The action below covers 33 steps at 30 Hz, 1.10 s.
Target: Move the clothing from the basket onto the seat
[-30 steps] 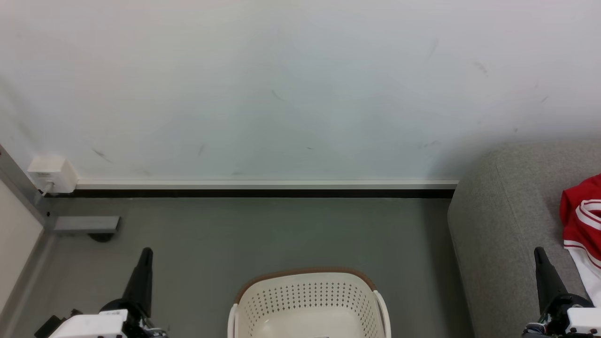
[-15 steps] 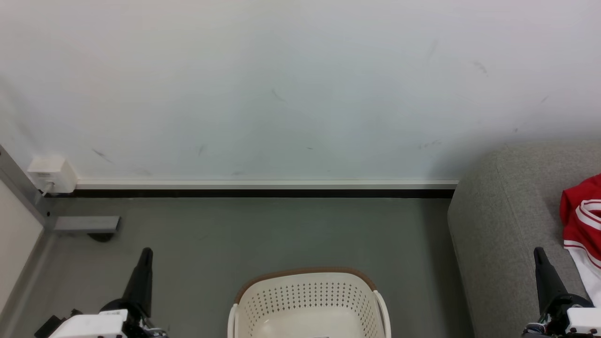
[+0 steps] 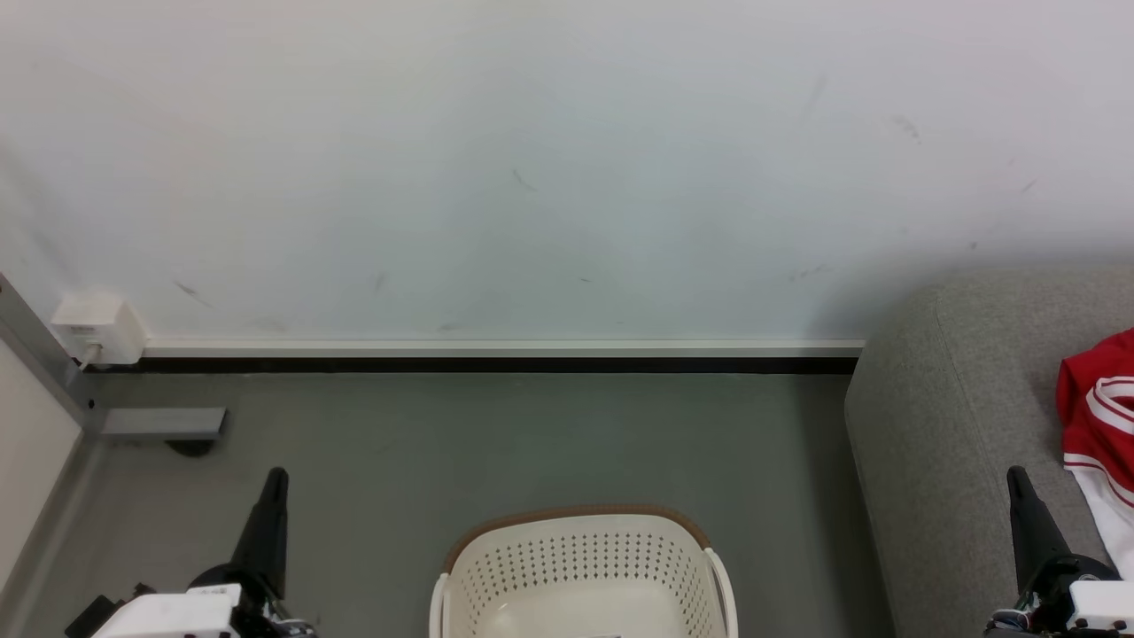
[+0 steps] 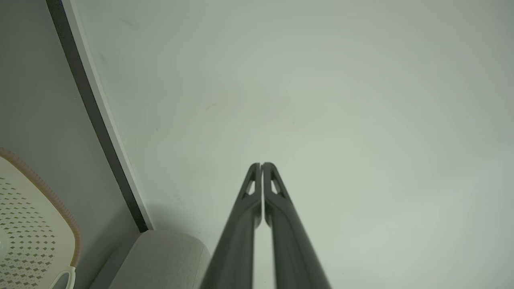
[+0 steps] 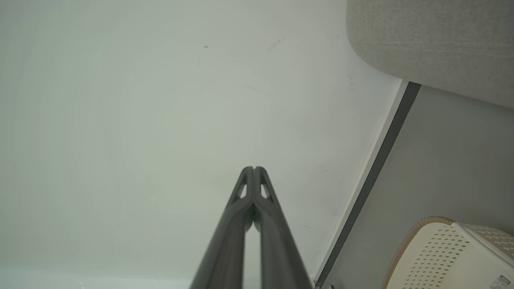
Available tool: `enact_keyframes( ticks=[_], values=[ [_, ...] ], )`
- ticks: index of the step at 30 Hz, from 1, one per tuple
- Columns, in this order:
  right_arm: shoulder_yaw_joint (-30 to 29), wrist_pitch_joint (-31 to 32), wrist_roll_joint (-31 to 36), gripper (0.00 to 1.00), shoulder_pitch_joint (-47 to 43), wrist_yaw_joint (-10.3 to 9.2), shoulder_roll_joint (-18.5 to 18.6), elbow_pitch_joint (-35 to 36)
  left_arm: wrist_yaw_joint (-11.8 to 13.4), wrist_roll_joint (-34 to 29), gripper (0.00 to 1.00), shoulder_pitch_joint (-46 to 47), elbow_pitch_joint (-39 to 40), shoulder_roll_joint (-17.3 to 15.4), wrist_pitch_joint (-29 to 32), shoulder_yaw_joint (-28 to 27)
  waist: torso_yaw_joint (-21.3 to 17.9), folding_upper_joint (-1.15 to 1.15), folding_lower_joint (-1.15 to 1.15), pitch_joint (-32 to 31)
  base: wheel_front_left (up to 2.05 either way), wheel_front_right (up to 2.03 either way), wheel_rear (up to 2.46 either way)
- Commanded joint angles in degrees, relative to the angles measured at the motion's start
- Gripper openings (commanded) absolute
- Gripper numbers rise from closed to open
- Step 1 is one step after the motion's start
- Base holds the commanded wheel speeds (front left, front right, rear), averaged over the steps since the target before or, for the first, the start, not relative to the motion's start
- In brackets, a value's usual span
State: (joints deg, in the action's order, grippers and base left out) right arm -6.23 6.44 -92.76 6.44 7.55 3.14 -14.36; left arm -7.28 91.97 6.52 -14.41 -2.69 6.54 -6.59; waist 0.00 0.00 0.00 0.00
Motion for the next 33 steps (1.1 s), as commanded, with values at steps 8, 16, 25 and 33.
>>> enact_keyframes(
  ticks=[8,16,25,33],
  values=[
    [-0.3,-0.1,0.3,0.0,0.5,-0.12,-0.1,-0.1,-0.3,0.6,0.0,0.4,0.2,-0.4,0.3,-0.1,0.0,0.0,0.0,0.0,0.0,0.0,0.0],
    [-0.3,0.0,0.3,0.0,0.5,-0.12,-0.1,-0.1,-0.3,0.6,0.0,0.4,0.2,-0.4,0.3,-0.1,0.0,0.0,0.0,0.0,0.0,0.0,0.0],
    [-0.3,0.0,0.3,0.0,0.5,-0.12,-0.1,-0.1,-0.3,0.7,0.0,0.4,0.2,-0.4,0.3,-0.1,0.0,0.0,0.0,0.0,0.0,0.0,0.0],
    [-0.3,0.0,0.3,0.0,0.5,-0.12,-0.1,-0.1,-0.3,0.7,0.0,0.4,0.2,-0.4,0.3,-0.1,0.0,0.0,0.0,0.0,0.0,0.0,0.0]
  ],
)
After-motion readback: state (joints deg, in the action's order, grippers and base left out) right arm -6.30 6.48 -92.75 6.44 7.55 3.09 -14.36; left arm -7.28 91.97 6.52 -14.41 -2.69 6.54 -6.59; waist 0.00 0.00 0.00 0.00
